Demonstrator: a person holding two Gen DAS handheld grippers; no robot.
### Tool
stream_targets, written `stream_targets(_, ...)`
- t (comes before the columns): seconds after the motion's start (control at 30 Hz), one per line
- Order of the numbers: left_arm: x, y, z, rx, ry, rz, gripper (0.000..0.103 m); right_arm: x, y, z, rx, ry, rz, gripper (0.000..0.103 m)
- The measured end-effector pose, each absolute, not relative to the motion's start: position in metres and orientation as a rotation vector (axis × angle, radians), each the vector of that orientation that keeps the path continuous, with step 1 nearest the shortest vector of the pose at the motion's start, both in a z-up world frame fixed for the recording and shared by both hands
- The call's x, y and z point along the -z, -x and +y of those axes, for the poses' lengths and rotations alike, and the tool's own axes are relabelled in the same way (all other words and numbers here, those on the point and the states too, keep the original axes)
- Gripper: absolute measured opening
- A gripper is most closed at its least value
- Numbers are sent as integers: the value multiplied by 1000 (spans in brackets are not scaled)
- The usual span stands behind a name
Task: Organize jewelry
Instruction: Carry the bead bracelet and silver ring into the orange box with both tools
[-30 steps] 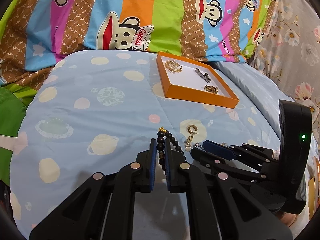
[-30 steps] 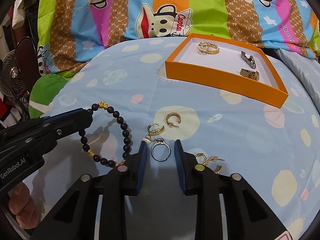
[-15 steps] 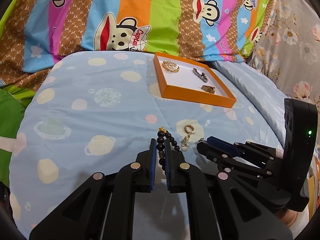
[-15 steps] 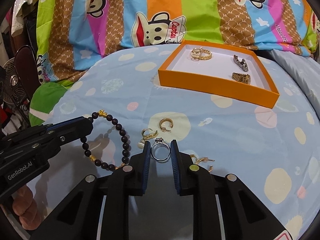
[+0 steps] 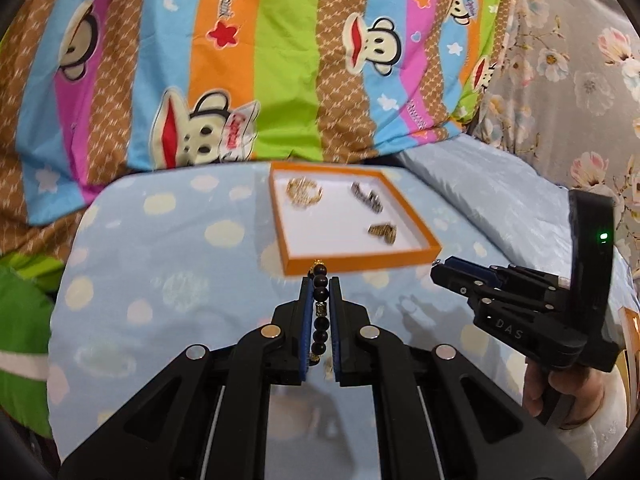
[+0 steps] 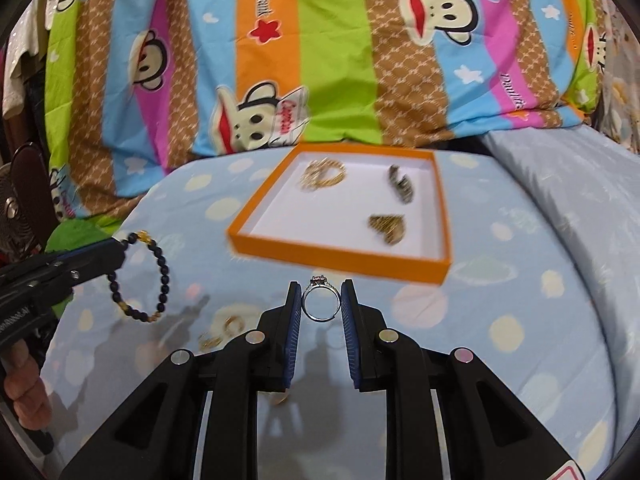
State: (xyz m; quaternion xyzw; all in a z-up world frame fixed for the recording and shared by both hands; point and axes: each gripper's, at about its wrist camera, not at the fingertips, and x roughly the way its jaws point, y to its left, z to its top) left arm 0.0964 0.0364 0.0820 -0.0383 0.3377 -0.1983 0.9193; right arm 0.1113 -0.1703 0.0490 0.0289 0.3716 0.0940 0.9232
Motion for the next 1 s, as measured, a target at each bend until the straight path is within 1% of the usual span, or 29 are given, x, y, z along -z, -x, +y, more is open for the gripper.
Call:
stream_targets(0.17,-104,-141,11,428,77,637,7,-52,-160,-196,-170,-107,764,19)
stream_targets(0.27,-105,-167,-4,416,59,617,7,-49,-187,-200,-165,-124,770,19)
stream_targets(0.4,-93,-205,-19,406,74,640,7,-38,-221,-198,-165,-128,783,19)
stream_targets(0.57,-65,-236,-26,393,93,681,7,-20,-245,-196,-167,-147,810,19)
stream_targets(0.8,-35,-248,-25,385,105,724,8,-2,-260,-193,-160,-138,838,19)
stream_targets(1.0,-27,-250,-24,371,102,729,9,4,-265,-192,-157,-133,842,19)
